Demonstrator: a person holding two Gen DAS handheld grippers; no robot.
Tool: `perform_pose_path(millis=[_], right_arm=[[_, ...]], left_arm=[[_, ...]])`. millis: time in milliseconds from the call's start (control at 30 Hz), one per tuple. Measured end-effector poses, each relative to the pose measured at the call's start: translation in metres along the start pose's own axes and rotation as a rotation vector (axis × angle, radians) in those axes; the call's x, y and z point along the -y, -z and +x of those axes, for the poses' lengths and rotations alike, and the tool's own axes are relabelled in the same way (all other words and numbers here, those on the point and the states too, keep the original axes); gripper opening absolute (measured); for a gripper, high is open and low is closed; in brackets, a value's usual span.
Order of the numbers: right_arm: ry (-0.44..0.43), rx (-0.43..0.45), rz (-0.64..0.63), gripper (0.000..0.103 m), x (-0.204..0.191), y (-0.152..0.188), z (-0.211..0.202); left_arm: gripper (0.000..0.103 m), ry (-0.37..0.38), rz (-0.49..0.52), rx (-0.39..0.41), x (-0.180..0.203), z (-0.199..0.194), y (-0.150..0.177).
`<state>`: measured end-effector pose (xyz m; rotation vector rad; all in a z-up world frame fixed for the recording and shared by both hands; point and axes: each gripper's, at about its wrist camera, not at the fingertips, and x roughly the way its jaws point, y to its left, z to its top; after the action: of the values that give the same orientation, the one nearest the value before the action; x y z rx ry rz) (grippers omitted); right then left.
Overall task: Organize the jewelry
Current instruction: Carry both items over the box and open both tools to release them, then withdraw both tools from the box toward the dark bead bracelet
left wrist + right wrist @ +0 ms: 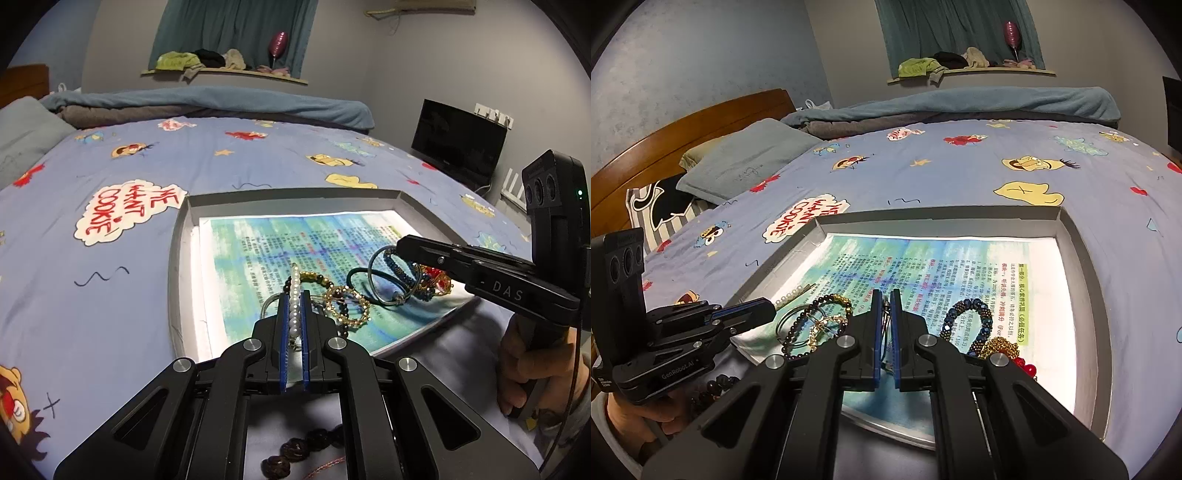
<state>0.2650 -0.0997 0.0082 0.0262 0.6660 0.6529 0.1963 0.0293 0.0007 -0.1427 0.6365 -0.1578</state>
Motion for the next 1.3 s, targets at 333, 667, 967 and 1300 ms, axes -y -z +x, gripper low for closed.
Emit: perform_pose_path(millis=[333, 667, 967, 1300], right_arm=[[0.038, 0.034, 0.005, 0.006, 0.002, 0.007, -0.007], [0.082, 0.136, -0.026, 0.054, -0.005, 0.017, -0.030], [0.100, 0.163, -0.098, 0.075, -0.021, 0.030, -0.044], [0.080, 0.168, -0.175, 0.097, -0.041, 0.048, -0.059]], left_arm=[[0.032, -0.003, 0.024, 0.015, 0.004, -0.001, 0.003], [0.080, -0.018, 0.034, 0.074, 0.008, -0.012, 0.006], [0.092, -0.003, 0.014, 0.138, 0.008, -0.031, 0.014], [0.097, -0.003, -0.019, 0.168, 0.006, -0.057, 0.039]])
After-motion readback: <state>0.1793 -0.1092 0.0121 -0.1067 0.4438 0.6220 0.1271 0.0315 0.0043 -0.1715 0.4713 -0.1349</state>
